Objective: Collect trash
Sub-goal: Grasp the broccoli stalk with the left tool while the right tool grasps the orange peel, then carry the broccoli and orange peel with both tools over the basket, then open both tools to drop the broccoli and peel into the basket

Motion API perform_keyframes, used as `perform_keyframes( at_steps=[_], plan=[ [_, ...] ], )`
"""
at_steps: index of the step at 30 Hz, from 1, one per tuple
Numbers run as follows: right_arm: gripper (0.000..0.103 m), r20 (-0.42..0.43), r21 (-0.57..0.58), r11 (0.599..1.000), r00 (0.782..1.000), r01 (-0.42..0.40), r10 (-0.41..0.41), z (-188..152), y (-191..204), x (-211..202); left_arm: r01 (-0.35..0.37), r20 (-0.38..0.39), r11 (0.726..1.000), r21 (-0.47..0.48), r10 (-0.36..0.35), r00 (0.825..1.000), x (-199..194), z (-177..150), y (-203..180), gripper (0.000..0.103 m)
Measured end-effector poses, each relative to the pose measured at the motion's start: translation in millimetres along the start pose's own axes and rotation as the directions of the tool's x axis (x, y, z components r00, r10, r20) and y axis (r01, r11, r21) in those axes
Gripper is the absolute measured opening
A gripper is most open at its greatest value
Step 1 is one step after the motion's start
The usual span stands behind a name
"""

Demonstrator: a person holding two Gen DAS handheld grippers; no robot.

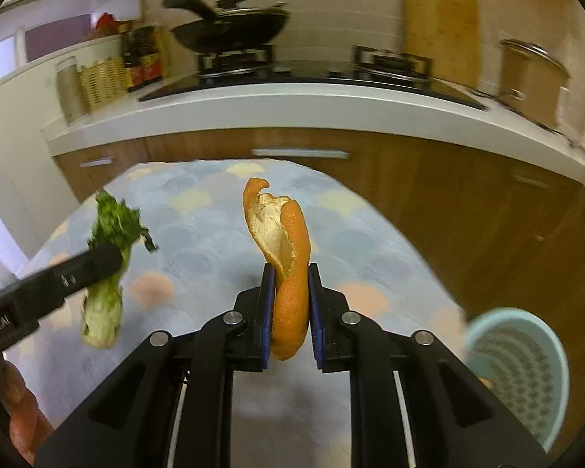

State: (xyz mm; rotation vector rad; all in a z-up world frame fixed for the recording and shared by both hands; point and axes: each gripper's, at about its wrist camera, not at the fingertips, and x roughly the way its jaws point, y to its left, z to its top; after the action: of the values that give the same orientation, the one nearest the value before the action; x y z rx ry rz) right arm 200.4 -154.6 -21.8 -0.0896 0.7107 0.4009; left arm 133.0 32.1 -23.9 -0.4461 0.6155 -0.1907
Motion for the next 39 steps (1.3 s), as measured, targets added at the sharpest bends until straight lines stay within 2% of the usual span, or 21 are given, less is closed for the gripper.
perform_keyframes(
  at_steps=[6,9,11,16,18,22,30,31,34,39],
  plan=[
    [0.014,0.018,0.071,0.995,0.997,0.071,-0.072,-21,-48,-41,0.107,-0.067,0.993,0.044,-0.104,0.992,15,-12,-50,0.017],
    [0.014,0.014,0.104,0.990,0.995,0.094,-0.096,-33,-73,-54,0.207,-0.124,0.978,0.010,-0.204,0.971,28,-18,-70,0.017],
    [0.014,0.009,0.135,0.984,0.993,0.112,-0.114,-43,-91,-62,0.228,-0.143,0.973,0.020,-0.223,0.964,34,-23,-86,0.017],
    [0.014,-0.003,0.239,0.963,0.992,0.127,-0.130,-65,-139,-78,0.258,-0.201,0.962,0.091,-0.236,0.951,58,-40,-129,0.017],
    [0.014,-0.013,0.306,0.944,0.993,0.120,-0.121,-76,-162,-82,0.275,-0.237,0.955,0.109,-0.244,0.940,73,-46,-144,0.017],
    [0.014,-0.045,0.386,0.909,0.987,0.157,-0.152,-99,-197,-86,0.293,-0.289,0.945,0.147,-0.243,0.926,99,-58,-171,0.018],
    [0.018,-0.103,0.450,0.872,0.981,0.194,-0.165,-123,-229,-81,0.301,-0.380,0.929,0.215,-0.204,0.902,151,-86,-209,0.018],
    [0.021,-0.113,0.462,0.865,0.980,0.198,-0.164,-126,-232,-79,0.300,-0.386,0.928,0.221,-0.199,0.901,157,-88,-212,0.019],
    [0.031,-0.122,0.493,0.851,0.983,0.181,-0.138,-130,-236,-75,0.274,-0.369,0.932,0.238,-0.175,0.913,161,-91,-215,0.046],
    [0.033,-0.123,0.494,0.849,0.982,0.187,-0.145,-133,-237,-74,0.265,-0.360,0.932,0.247,-0.165,0.918,155,-89,-207,0.048]
  ],
)
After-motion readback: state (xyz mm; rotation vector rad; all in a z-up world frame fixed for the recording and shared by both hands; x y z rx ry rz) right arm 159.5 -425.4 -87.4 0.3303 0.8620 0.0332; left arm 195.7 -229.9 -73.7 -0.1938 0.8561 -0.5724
